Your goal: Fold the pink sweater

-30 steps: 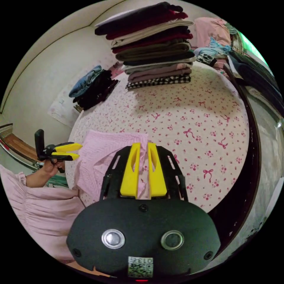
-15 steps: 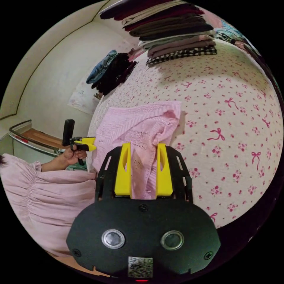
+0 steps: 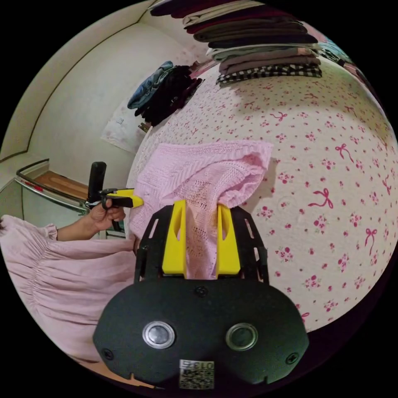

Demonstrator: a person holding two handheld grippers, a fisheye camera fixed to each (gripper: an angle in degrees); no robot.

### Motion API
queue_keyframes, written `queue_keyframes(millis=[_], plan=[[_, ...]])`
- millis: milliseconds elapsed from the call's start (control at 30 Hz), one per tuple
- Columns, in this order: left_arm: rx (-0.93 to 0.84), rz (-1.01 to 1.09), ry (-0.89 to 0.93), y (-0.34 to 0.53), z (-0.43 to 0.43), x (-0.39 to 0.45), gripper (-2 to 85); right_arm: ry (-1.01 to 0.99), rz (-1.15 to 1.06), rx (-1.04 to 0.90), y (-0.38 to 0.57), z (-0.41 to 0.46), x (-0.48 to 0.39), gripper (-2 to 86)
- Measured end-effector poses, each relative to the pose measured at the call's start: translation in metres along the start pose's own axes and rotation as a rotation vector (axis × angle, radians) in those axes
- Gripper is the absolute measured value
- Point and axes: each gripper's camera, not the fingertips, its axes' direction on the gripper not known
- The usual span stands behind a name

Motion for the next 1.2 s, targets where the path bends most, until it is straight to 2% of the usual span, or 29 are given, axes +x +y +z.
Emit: queue_keyframes(millis=[100, 300, 600, 733, 967, 1200], plan=[[0.013, -0.027, 0.009, 0.004, 0.001, -0.015, 15.3, -0.032, -0.027, -0.016, -0.015, 0.019, -0.012, 10.3], [-0.012, 0.005, -0.150, 0.005, -0.004, -0.009, 11.7, 0.038, -0.109, -0.086, -0.046, 0.064, -0.042, 1.9], [0.208, 0.104, -0.161, 0.029, -0.086, -0.003, 10.6, 0.064, -0.308, 0.043, -0.098, 0.070, -0.118, 0.2], [0.327, 0.160, -0.158, 0.017, -0.159, -0.030, 10.7, 0.103, -0.431, 0.132, -0.147, 0.075, -0.170, 0.1], [0.462, 0.309, -0.224, -0.060, -0.329, -0.118, 10.8, 0.141, -0.609, 0.274, -0.309, 0.118, -0.290, 0.4], [0.464, 0.365, -0.278, -0.168, -0.479, -0.208, 11.0, 0.212, -0.708, 0.340, -0.495, 0.186, -0.396, 1.4]])
